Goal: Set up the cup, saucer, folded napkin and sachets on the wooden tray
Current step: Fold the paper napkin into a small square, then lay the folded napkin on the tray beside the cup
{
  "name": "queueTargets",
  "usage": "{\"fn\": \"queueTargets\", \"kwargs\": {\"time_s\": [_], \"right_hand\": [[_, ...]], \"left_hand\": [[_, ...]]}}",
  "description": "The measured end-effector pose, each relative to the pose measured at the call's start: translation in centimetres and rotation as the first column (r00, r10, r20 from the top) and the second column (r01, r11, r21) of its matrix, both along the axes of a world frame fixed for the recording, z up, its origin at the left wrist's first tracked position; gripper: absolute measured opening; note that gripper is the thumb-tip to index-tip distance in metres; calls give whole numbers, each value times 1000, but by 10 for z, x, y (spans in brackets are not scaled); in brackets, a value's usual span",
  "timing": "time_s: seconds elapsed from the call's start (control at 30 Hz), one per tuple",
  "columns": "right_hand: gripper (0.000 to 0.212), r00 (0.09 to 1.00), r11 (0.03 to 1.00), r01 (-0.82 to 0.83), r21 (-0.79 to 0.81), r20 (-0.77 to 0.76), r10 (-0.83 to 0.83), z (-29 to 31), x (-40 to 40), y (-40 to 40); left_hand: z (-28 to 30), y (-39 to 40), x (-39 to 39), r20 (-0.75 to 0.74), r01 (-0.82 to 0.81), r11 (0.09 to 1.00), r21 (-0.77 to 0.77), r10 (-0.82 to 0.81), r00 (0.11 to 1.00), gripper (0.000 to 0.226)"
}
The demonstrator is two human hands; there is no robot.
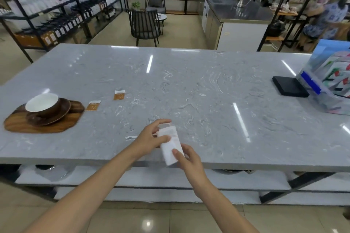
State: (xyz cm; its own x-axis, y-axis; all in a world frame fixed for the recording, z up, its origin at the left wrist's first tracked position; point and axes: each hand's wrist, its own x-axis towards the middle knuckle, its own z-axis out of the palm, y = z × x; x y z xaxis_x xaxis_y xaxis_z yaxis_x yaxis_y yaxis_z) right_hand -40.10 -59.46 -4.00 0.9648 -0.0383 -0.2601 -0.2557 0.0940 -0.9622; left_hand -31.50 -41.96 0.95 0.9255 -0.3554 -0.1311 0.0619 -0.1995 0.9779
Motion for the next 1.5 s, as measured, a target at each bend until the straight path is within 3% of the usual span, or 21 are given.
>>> {"fn": "queueTargets", "kwargs": {"time_s": [0.1,0.23,0.4,0.57,0.73,1.17,1.33,1.5], "right_hand": [[30,990,988,-34,149,-132,54,10,4,17],[28,987,972,-60,227,-130,91,26,11,45],[22,992,973,-90,211,-72,108,46,14,102],[24,987,980,-150,133,-44,157,54,9,174],[16,975,974,-216,72,-31,218,56,-1,253],[25,960,958,-279,59,-19,281,56,-20,414],[21,960,960,-274,56,-51,277,52,-18,448],[20,955,958,-285,15,-81,285,46,-9,471]], "left_hand": [[1,28,-9,-99,-171,970,-171,155,983,42],[-3,75,-28,-189,-301,919,-256,257,948,30],[-9,144,-59,-279,-508,817,-273,438,855,30],[-10,220,-101,-291,-551,788,-274,478,829,22],[-13,291,-130,-305,-654,705,-273,582,754,41],[-19,448,-158,-305,-669,693,-269,598,741,43],[-19,489,-163,-336,-615,729,-302,522,784,25],[-27,509,-157,-354,-656,713,-249,563,747,23]]}}
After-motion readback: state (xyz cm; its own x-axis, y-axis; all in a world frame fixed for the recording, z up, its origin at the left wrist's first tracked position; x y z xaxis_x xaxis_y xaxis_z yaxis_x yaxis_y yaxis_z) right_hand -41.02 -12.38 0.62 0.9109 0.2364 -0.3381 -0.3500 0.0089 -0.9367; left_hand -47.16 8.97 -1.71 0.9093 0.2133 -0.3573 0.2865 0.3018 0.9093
